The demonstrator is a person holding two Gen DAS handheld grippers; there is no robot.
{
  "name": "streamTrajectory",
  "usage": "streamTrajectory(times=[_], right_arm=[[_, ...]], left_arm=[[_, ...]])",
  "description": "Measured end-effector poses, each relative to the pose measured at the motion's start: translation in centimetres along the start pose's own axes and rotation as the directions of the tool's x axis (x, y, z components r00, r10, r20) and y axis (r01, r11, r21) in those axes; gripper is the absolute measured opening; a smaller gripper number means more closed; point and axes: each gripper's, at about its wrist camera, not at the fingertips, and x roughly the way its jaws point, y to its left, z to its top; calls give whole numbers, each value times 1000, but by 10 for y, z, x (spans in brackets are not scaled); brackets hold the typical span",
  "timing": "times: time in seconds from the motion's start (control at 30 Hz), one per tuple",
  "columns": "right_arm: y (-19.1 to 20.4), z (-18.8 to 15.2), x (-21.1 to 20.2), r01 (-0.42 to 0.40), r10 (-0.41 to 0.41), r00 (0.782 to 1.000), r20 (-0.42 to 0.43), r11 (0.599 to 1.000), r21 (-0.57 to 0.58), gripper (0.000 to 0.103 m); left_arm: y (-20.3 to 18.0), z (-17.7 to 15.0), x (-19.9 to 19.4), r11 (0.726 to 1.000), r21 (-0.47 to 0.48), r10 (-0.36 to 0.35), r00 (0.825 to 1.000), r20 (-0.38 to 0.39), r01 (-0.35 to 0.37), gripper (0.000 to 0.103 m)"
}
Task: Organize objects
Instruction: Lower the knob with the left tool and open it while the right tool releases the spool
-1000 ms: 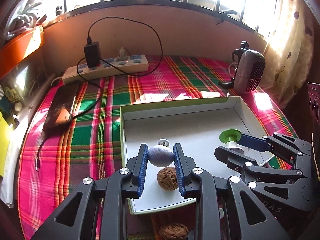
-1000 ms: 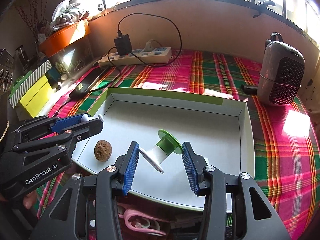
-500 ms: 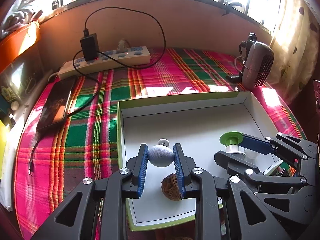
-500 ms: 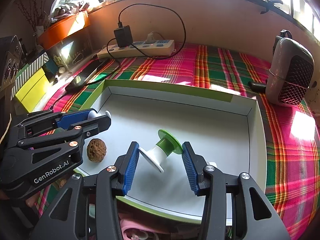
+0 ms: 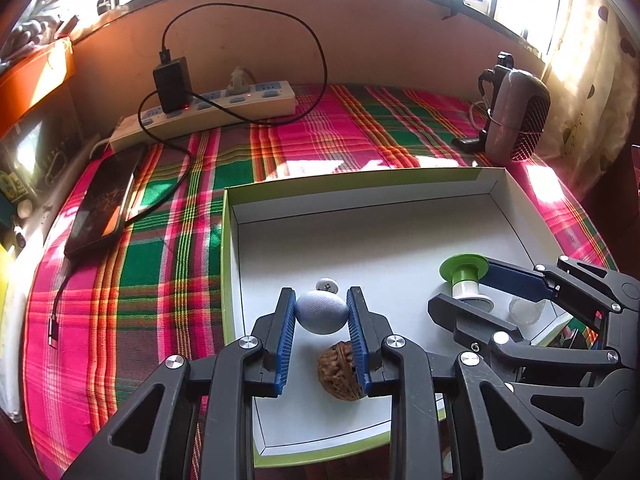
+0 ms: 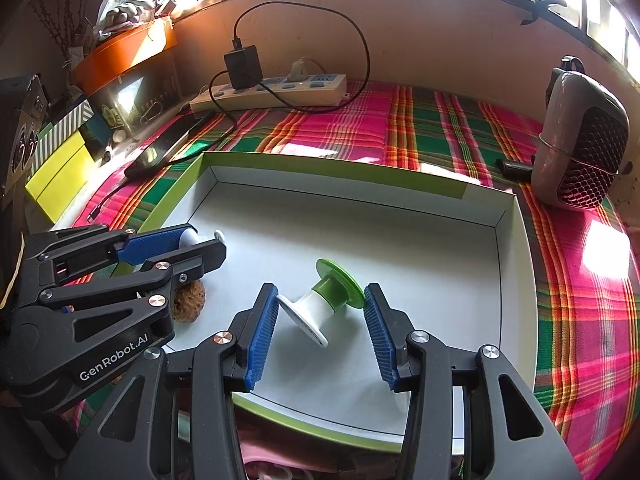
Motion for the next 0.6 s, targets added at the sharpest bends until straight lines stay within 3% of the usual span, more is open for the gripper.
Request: streamTrajectory(times=[0.6], right_arm=[[-1,-1,3,14,-14,1000,-13,1000,3,46]], left_arm=[[-2,-1,2,1000,9,8,1000,-4,-8,24]])
